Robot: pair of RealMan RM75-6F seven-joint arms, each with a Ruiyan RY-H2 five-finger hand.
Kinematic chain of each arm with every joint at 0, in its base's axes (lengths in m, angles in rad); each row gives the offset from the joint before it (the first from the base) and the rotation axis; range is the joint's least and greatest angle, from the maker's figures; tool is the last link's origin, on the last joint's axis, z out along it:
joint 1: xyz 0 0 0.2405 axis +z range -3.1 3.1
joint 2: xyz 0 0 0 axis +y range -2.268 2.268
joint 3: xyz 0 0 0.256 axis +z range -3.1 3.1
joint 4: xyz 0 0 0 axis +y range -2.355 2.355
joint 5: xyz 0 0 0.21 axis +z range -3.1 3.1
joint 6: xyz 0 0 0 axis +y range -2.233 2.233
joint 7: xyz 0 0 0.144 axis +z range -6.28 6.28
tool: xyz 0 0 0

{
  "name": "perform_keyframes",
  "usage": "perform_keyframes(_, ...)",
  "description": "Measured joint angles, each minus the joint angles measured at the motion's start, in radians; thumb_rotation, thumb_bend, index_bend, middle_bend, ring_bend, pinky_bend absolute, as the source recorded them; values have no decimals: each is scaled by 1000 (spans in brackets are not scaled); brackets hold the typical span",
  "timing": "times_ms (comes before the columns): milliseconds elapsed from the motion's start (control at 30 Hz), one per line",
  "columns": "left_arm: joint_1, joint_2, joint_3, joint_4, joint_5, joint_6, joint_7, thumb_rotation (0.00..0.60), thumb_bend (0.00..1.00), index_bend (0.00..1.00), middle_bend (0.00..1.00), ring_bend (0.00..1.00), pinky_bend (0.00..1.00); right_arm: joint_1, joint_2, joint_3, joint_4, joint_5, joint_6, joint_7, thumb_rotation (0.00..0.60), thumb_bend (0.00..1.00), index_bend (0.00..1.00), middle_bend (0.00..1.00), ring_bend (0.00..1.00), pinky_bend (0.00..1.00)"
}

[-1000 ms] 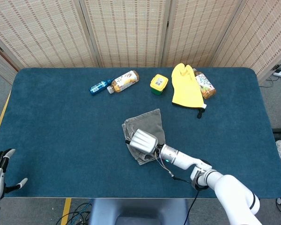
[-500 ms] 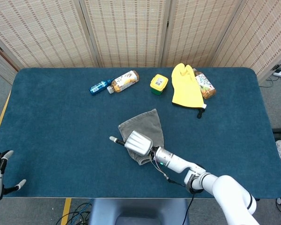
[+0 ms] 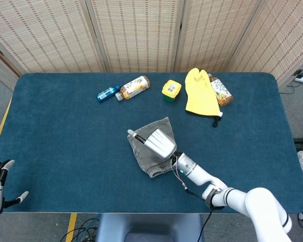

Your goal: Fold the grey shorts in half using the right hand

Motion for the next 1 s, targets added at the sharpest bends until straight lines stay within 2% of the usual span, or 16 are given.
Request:
perform_keyframes(133,-8,4,-5,-8,7,-1,9,600,168,140,116,63,284,-57,89,8,-120,33,28,-52,600,257,0,867,940,1000)
perform_keyframes(300,-22,3,-14,-16,8,-9,21,600,168,140,116,63,284,-163,245,1,-317,66,95,-112,600,277,37,856,922,1000)
perform_keyframes(367,-31,2,-17,-22,14,-13,28,600,168,140,116,63,284,-209,306,-6,-384,78,123,-124,600,279,62,819,881,988)
perform_keyframes(467,-41,1,-19,-31,20,-19,40,600,168,140,116,63,284,-282,405,-23,-475,104,158,-134,600,279,83,703,753,859)
perform_keyframes(667,-57,5,-23,-58,25,-31,70,600,168,140,116,62,284,-402,589,-70,-631,176,175,-113,600,279,84,361,347,450)
perform_keyframes(767,-63,6,-22,-74,27,-34,85,600,168,140,116,63,284,-465,672,-104,-681,205,174,-82,600,280,84,217,189,281)
perform_keyframes(833,-66,5,-21,-85,29,-36,95,600,168,140,116,62,284,-507,712,-128,-698,213,178,-50,600,282,84,188,159,242)
perform_keyframes(1000,-71,5,-18,-109,40,-34,115,600,168,140,116,62,284,-600,735,-160,-692,206,238,42,600,285,84,185,154,232)
